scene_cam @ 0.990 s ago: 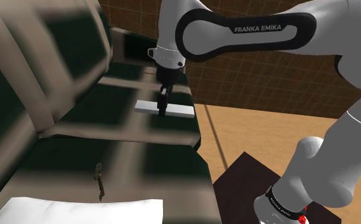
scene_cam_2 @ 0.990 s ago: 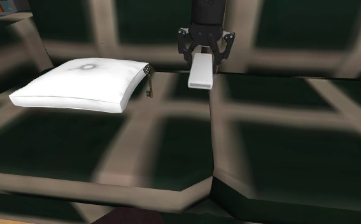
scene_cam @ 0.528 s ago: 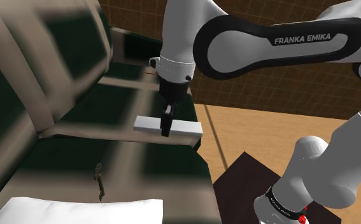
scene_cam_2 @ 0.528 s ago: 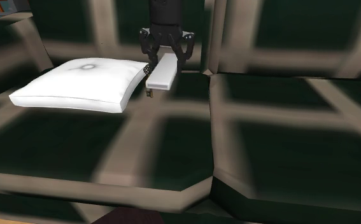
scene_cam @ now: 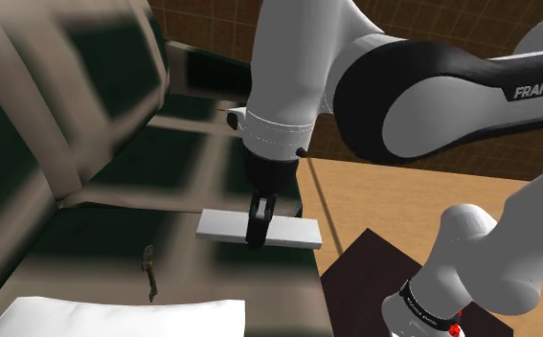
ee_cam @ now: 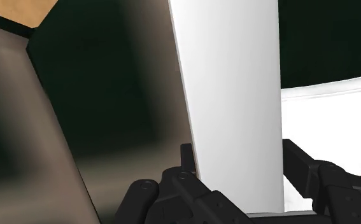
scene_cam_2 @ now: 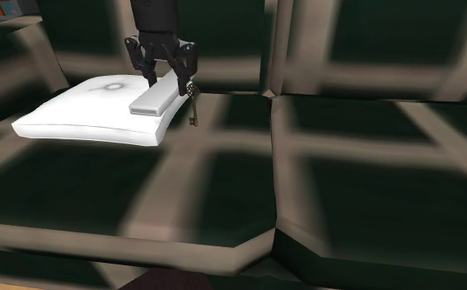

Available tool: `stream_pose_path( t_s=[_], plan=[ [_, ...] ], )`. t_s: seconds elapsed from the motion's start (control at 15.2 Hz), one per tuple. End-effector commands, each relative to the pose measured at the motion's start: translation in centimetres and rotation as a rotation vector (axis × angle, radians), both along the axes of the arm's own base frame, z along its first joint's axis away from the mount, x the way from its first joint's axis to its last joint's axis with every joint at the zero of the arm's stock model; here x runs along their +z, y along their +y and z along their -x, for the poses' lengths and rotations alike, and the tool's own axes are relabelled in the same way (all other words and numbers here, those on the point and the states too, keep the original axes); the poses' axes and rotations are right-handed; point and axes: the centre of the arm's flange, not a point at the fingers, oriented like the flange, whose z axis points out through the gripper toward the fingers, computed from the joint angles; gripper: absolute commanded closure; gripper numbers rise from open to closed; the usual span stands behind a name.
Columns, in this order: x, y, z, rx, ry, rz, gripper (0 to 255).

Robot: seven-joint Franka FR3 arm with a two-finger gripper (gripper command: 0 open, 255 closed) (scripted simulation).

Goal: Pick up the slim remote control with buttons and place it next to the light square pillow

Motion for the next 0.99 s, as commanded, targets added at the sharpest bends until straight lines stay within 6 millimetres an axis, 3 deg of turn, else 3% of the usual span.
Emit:
stream_pose_path(
  t_s=[0.0,0.92],
  plan=[
    [0.0,1.7,2.3,-0.001,0.000,0.000,255],
    [0.0,12.2,17.4,-0.001,0.000,0.000,255]
  ],
)
